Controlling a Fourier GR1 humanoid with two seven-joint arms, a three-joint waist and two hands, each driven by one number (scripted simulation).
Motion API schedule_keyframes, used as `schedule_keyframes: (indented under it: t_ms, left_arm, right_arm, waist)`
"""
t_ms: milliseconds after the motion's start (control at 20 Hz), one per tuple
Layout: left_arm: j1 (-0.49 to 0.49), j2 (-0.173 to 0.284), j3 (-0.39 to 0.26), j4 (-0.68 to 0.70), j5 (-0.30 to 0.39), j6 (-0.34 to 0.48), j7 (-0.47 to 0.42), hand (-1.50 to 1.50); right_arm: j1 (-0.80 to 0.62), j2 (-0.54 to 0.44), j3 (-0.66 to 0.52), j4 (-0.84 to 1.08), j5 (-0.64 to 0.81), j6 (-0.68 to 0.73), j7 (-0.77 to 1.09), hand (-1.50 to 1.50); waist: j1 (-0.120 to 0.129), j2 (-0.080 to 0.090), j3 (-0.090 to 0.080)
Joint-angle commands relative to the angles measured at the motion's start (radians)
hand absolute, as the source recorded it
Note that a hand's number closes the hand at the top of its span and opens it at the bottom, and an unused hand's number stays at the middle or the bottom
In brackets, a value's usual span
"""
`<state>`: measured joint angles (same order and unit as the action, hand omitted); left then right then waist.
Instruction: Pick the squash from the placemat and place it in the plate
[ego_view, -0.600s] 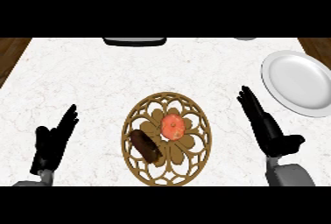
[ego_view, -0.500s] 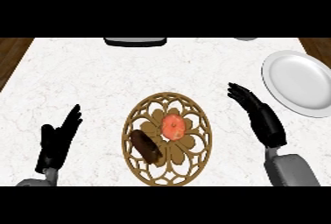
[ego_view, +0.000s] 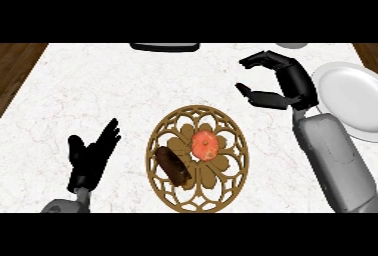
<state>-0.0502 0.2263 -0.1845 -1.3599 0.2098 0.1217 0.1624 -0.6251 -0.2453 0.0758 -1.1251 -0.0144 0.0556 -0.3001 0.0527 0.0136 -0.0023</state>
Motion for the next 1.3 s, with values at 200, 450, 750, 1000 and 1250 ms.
schedule_keyframes:
  t_ms: [200, 450, 750, 1000, 1250]
  left_arm:
    - [0.067, -0.029, 0.001, -0.098, -0.020, 0.041, 0.050, 0.00]
    - [0.030, -0.047, 0.012, -0.061, -0.016, 0.045, 0.056, 0.00]
    - [0.049, -0.038, 0.019, -0.022, -0.009, 0.005, 0.011, 0.00]
    - [0.035, -0.065, 0.021, -0.024, -0.009, 0.017, 0.031, 0.00]
    - [0.085, -0.045, 0.025, -0.129, -0.008, 0.007, 0.099, 0.00]
  right_arm:
    - [-0.145, 0.018, -0.062, 0.279, -0.013, 0.136, -0.246, -1.50]
    - [-0.175, -0.070, 0.048, 0.286, 0.124, 0.195, -0.191, -1.50]
    - [-0.241, -0.141, 0.208, 0.257, 0.280, 0.322, -0.094, -1.50]
    - [-0.171, -0.084, 0.292, 0.048, 0.343, 0.322, 0.087, -1.50]
    - [-0.090, -0.056, 0.301, -0.064, 0.402, 0.342, 0.187, -1.50]
  waist:
    - [-0.037, -0.011, 0.003]
    - [-0.043, -0.015, 0.002]
    - [-0.044, -0.016, 0.001]
    - [-0.066, -0.022, 0.001]
    - [-0.053, -0.017, 0.002]
